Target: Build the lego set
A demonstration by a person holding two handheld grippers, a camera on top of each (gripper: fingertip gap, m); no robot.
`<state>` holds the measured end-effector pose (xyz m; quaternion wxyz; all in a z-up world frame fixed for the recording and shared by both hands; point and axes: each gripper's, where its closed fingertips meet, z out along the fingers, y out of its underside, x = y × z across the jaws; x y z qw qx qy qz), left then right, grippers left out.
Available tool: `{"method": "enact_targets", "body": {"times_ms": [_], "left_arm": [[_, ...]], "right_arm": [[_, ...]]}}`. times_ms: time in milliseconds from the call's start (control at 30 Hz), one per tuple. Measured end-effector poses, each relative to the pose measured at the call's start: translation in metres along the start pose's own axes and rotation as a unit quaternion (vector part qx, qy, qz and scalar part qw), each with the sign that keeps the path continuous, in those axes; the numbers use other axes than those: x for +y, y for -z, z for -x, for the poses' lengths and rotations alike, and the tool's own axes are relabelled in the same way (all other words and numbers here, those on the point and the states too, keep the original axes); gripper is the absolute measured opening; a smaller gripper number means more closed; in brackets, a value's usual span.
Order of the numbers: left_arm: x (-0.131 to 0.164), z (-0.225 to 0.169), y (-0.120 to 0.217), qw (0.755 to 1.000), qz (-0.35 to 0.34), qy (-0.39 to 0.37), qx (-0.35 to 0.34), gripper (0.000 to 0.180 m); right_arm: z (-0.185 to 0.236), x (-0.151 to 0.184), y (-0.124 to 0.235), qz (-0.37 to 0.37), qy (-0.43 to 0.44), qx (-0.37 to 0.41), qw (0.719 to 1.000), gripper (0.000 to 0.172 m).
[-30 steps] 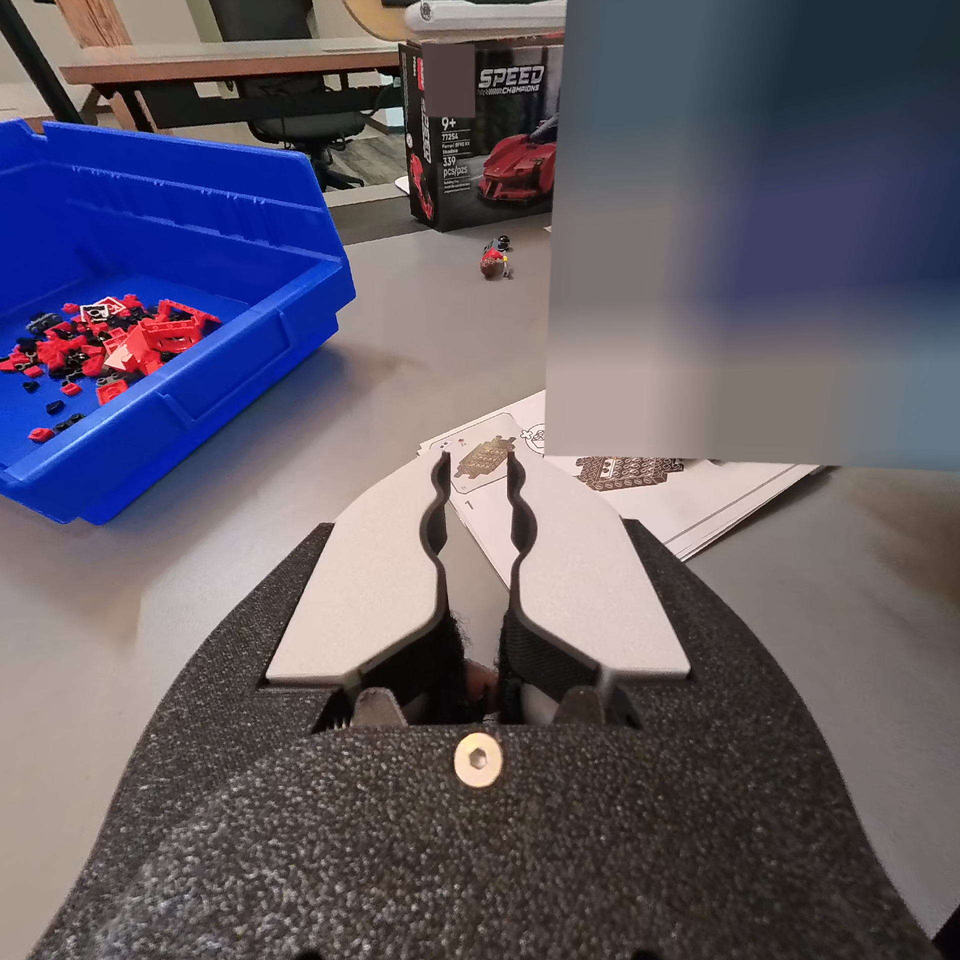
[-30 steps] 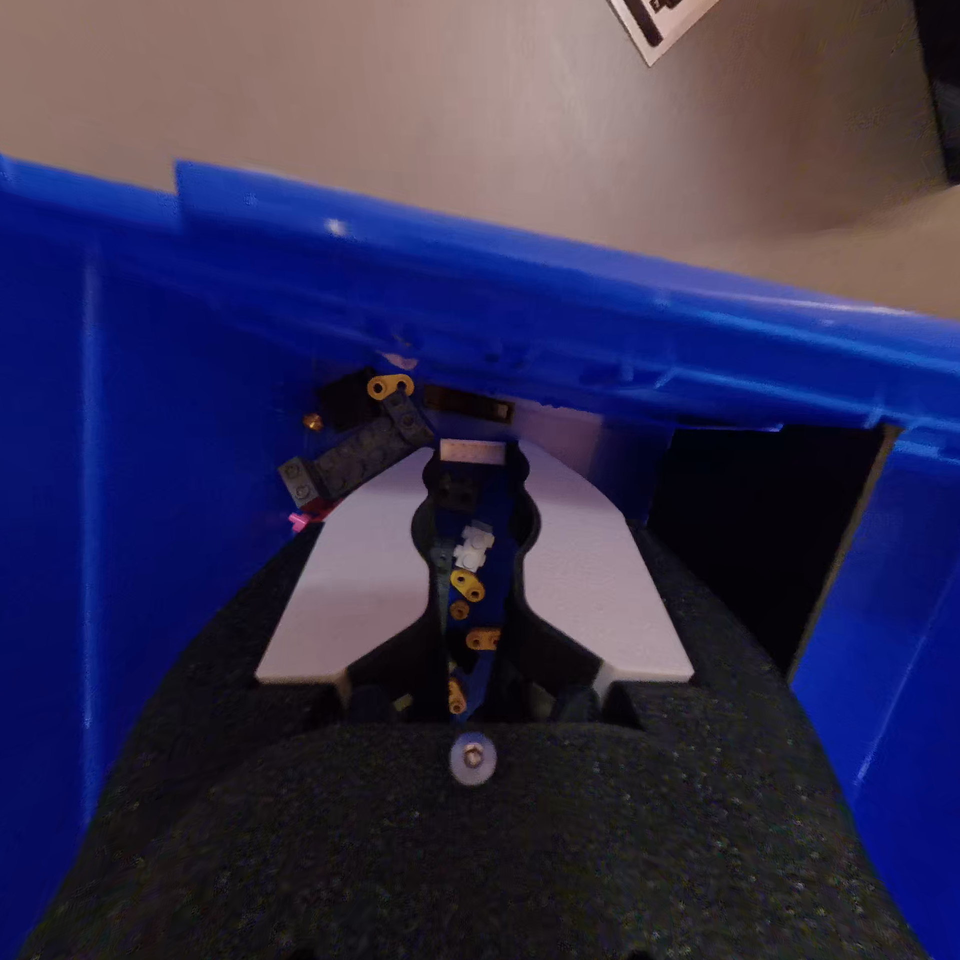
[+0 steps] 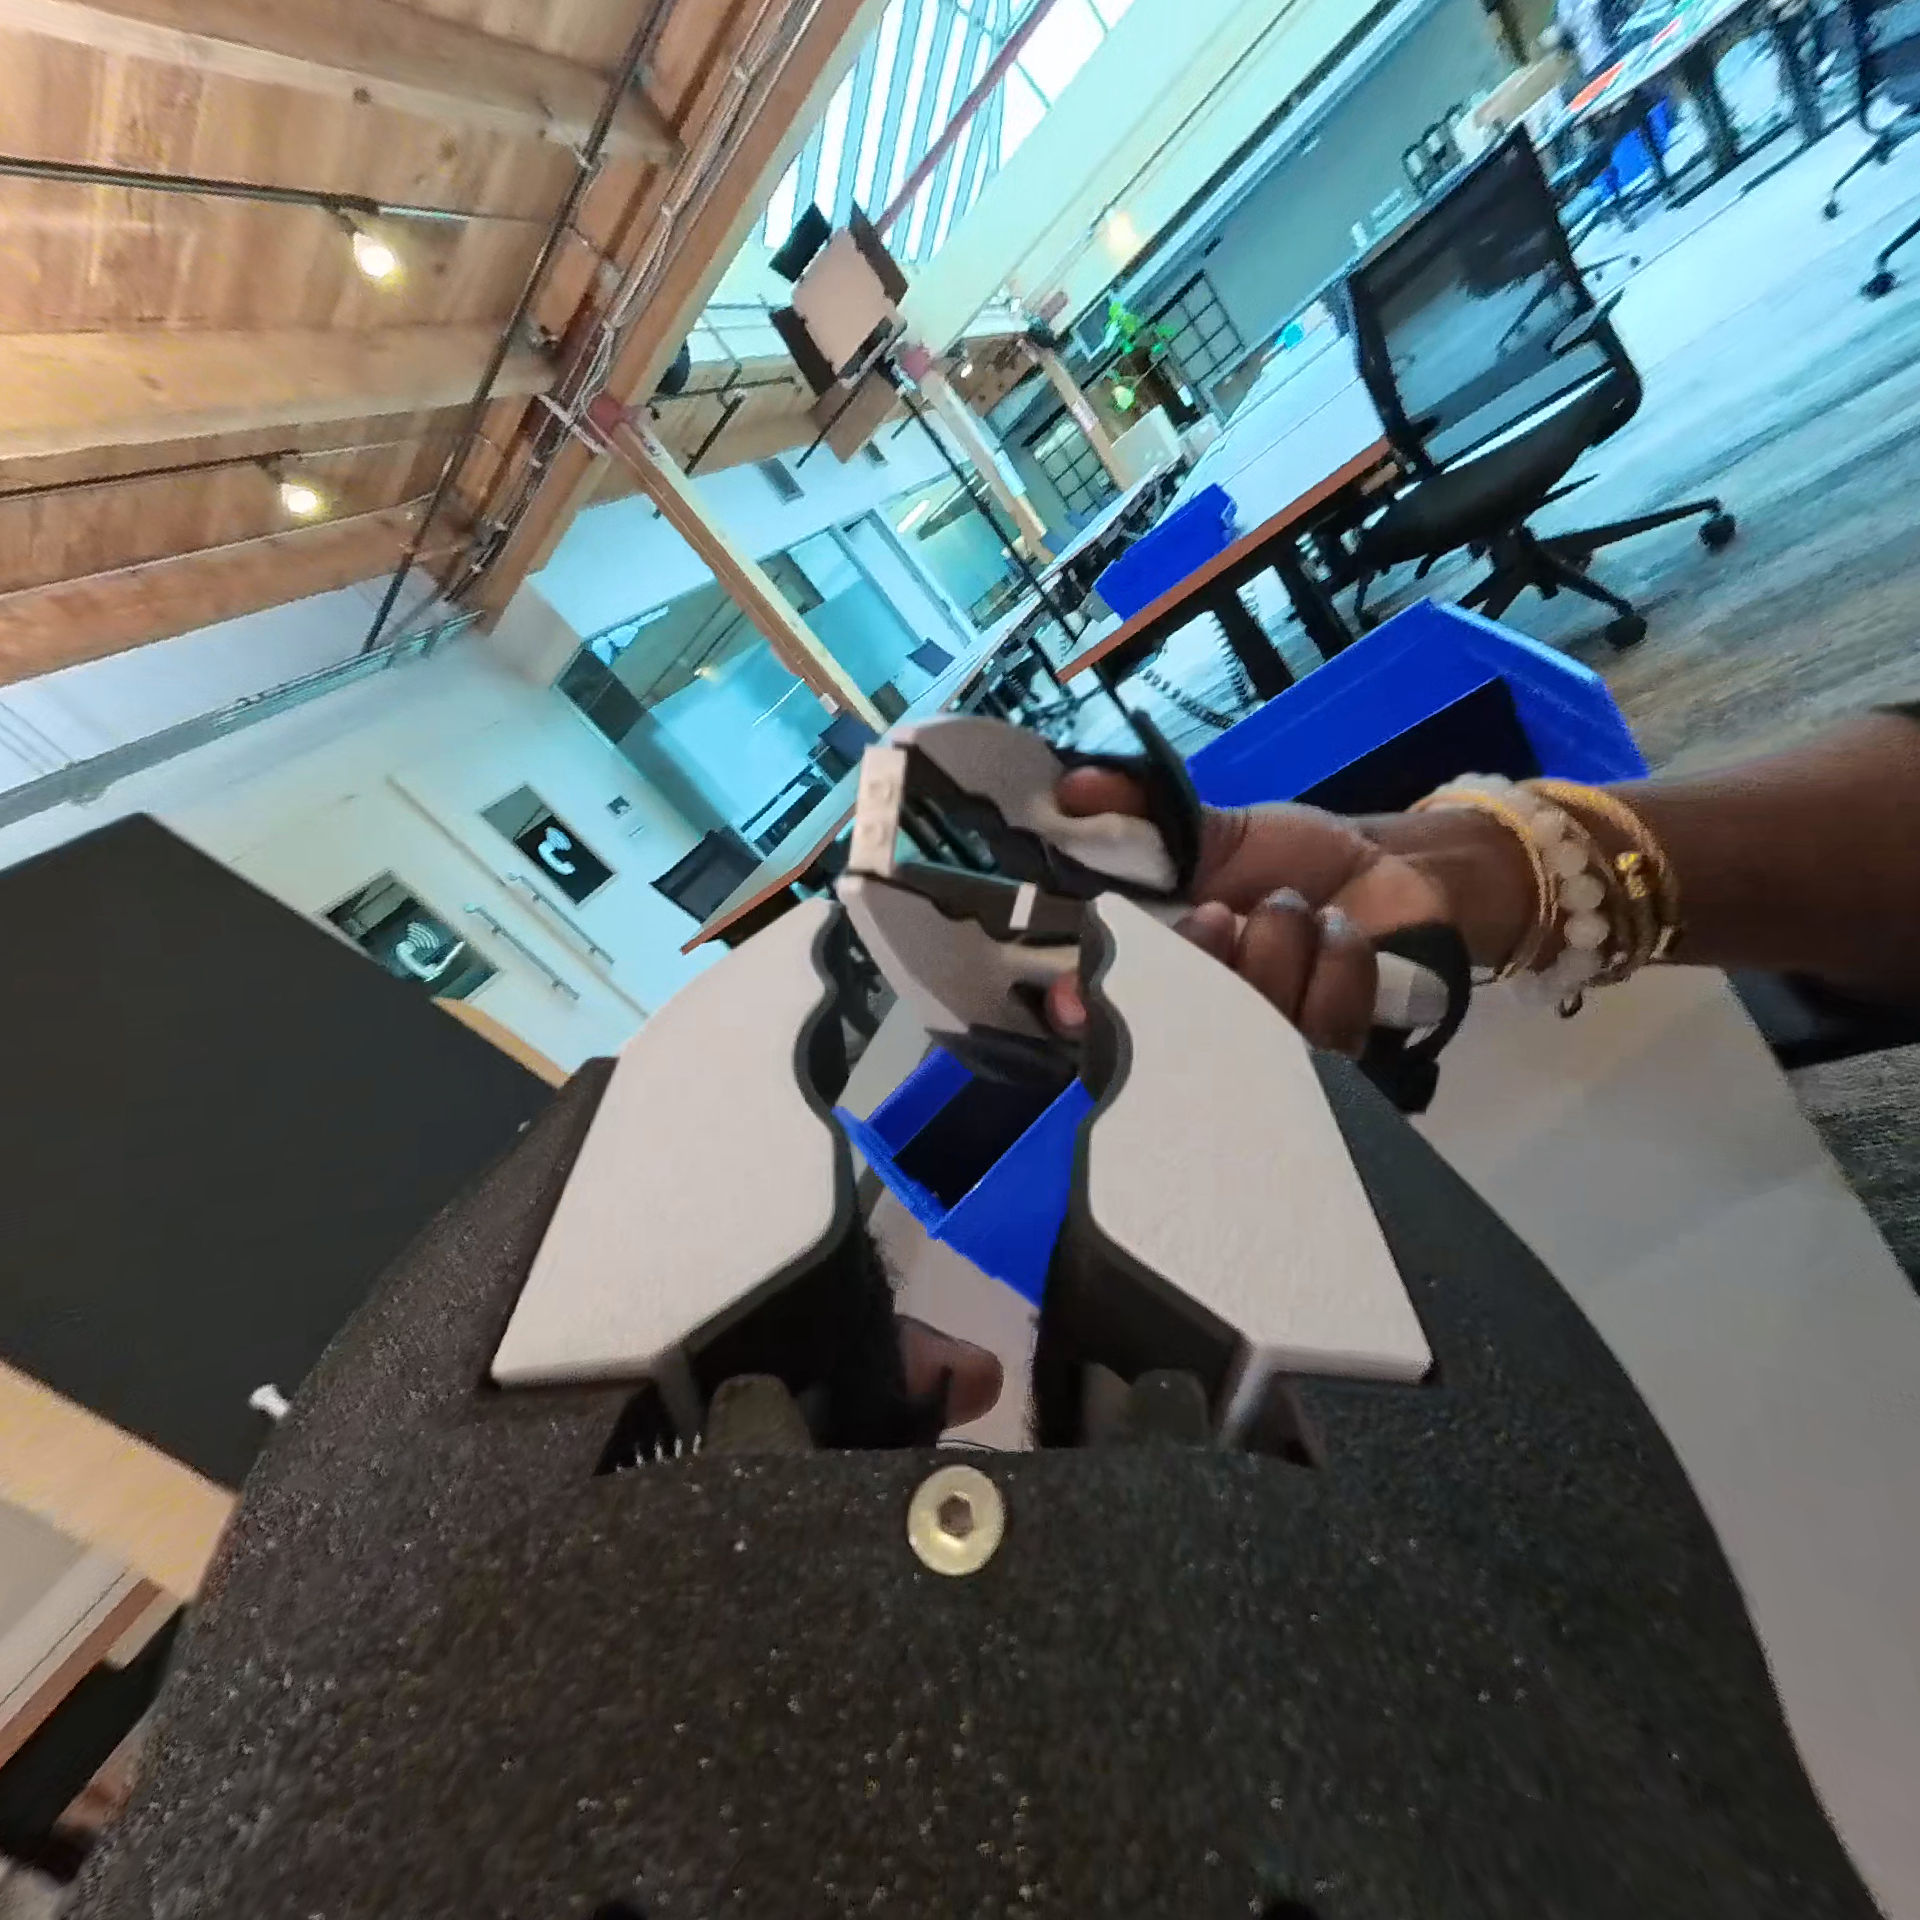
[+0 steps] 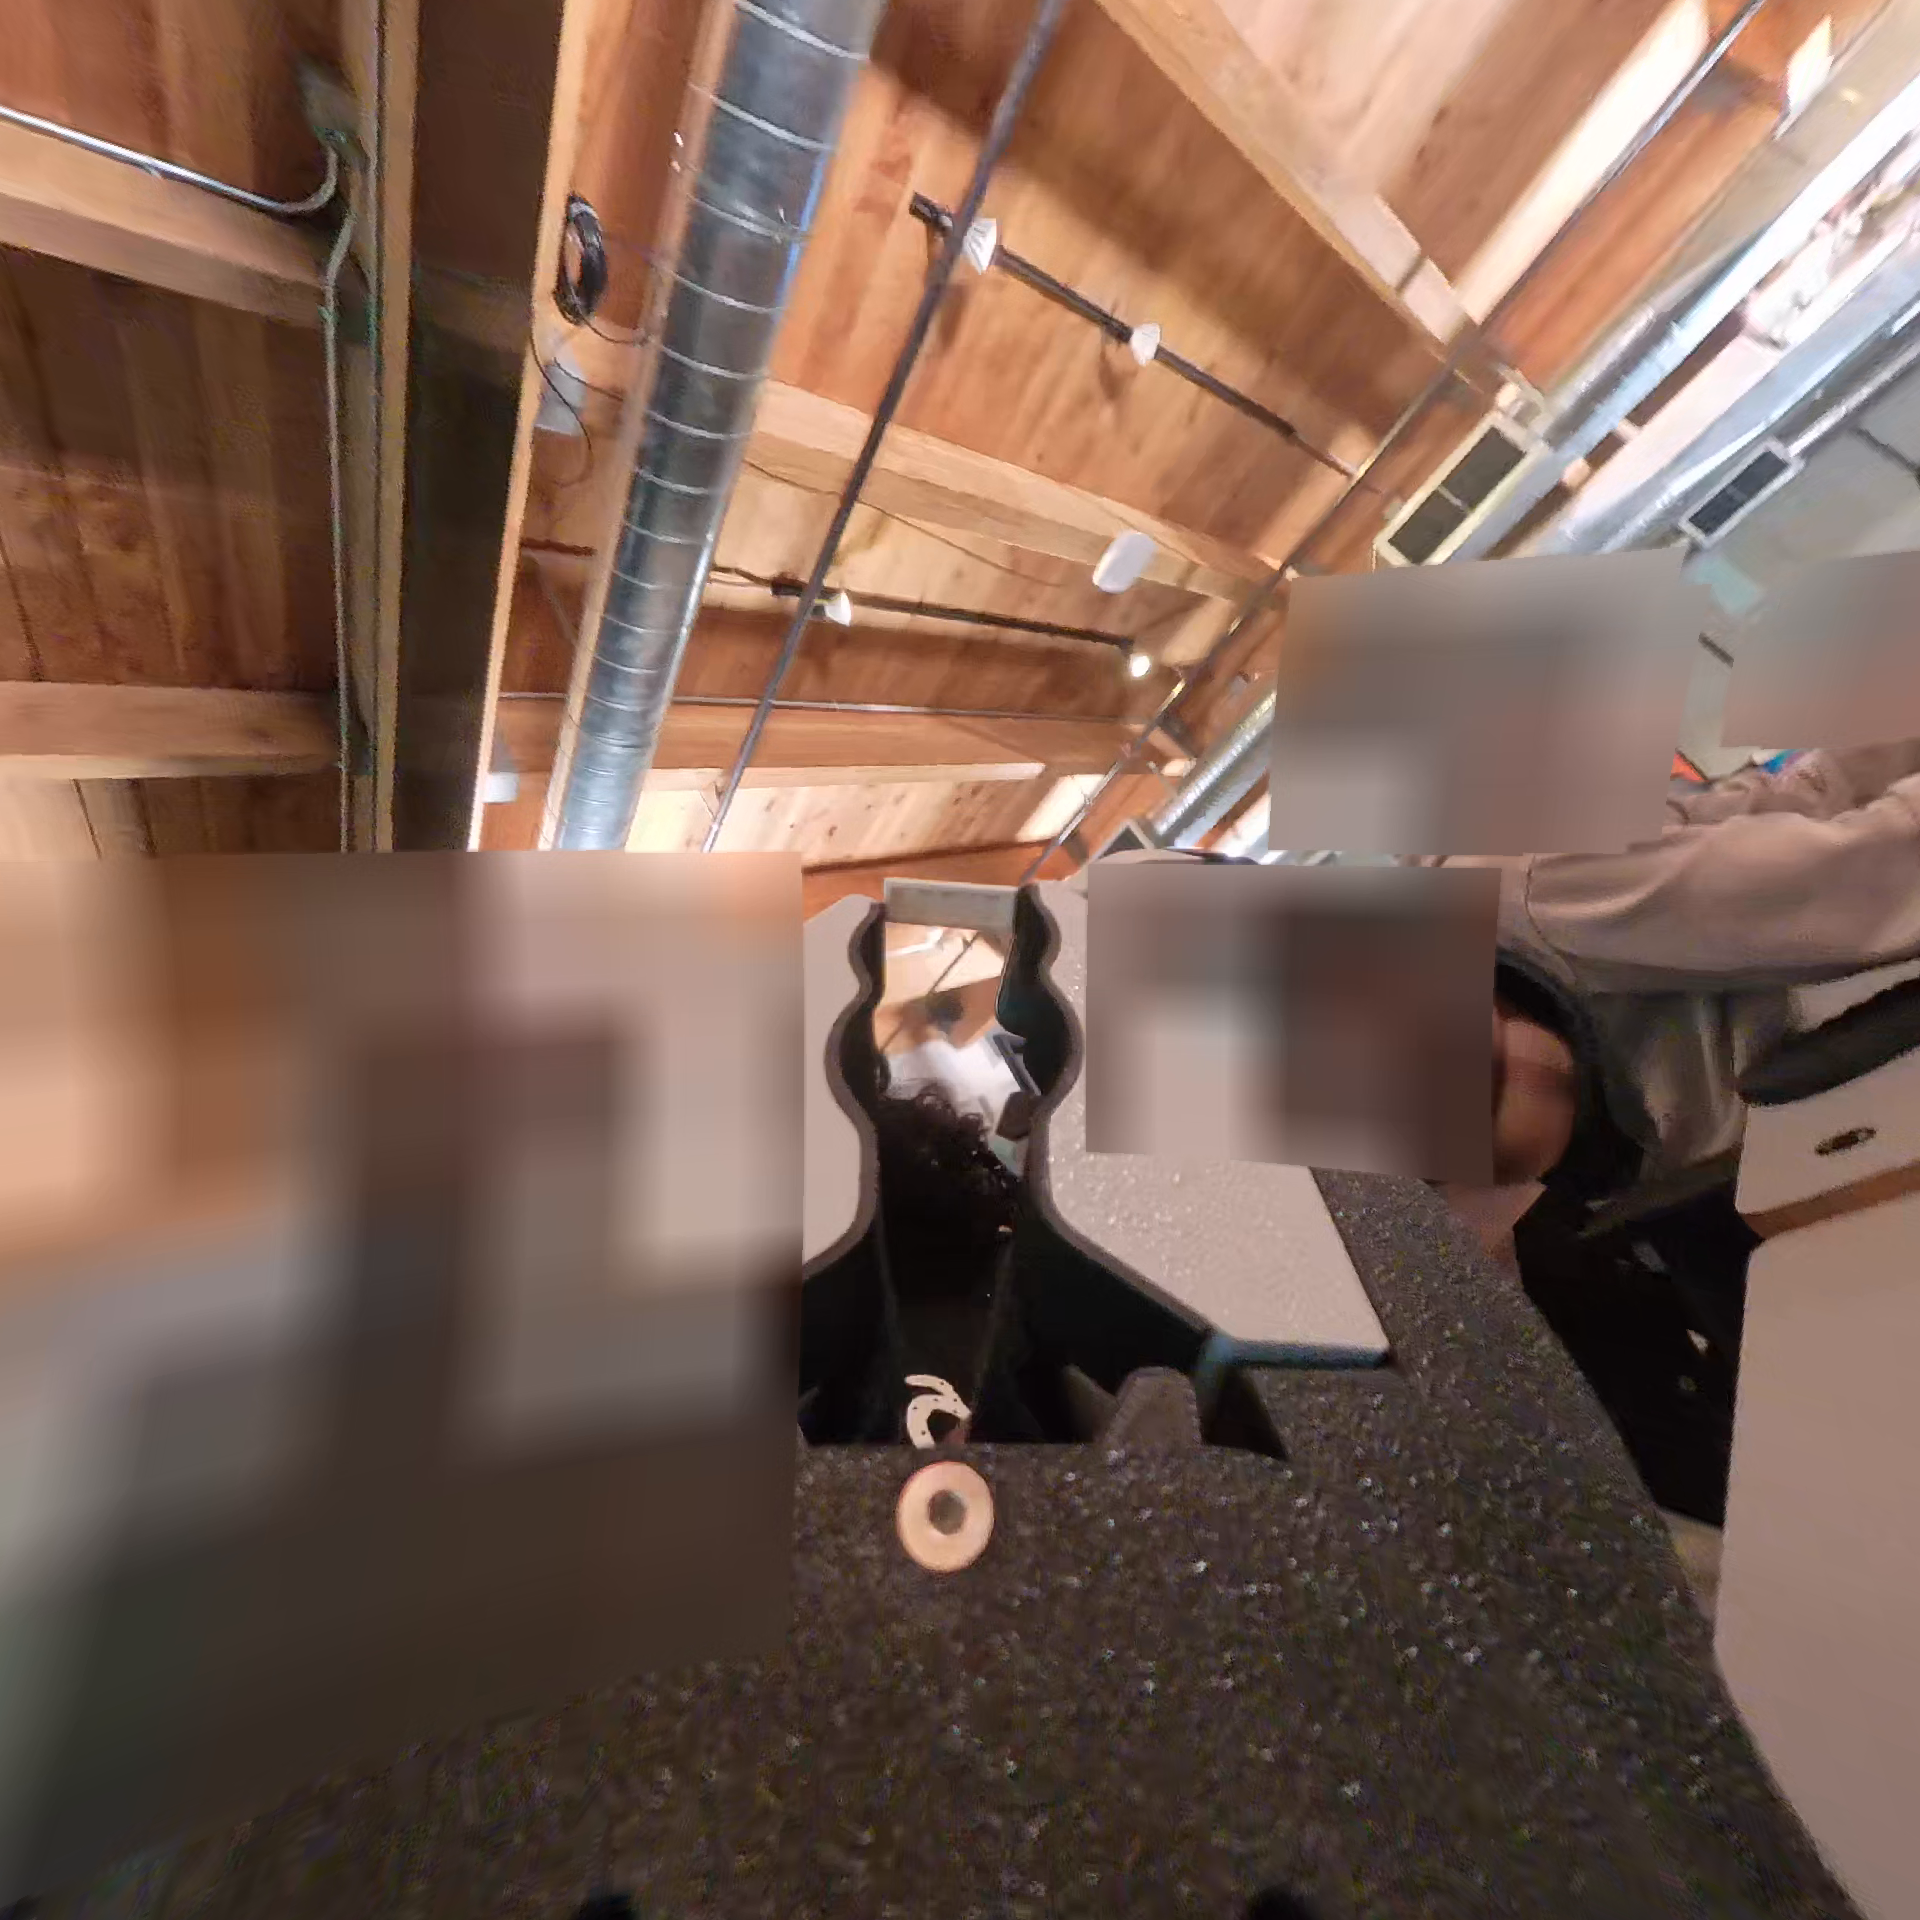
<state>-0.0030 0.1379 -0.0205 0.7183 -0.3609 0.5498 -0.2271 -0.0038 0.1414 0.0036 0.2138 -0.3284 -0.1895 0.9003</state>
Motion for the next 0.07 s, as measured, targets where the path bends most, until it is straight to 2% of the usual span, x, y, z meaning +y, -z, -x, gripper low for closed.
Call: {"method": "enact_targets", "body": {"times_ms": [33,67], "left_arm": [[0.0036,-0.0002,0.0014,1.000,0.003,-0.003,-0.008,0.041],[0.0062,0.0021,0.0053,1.000,0.000,0.000,-0.024,0.041]], "right_arm": [[-0.0022,0.0020,-0.0031,0.012,0.001,0.005,1.000,0.024],[-0.0028,0.0030,-0.0062,0.020,0.003,0.002,1.000,0.024]]}}
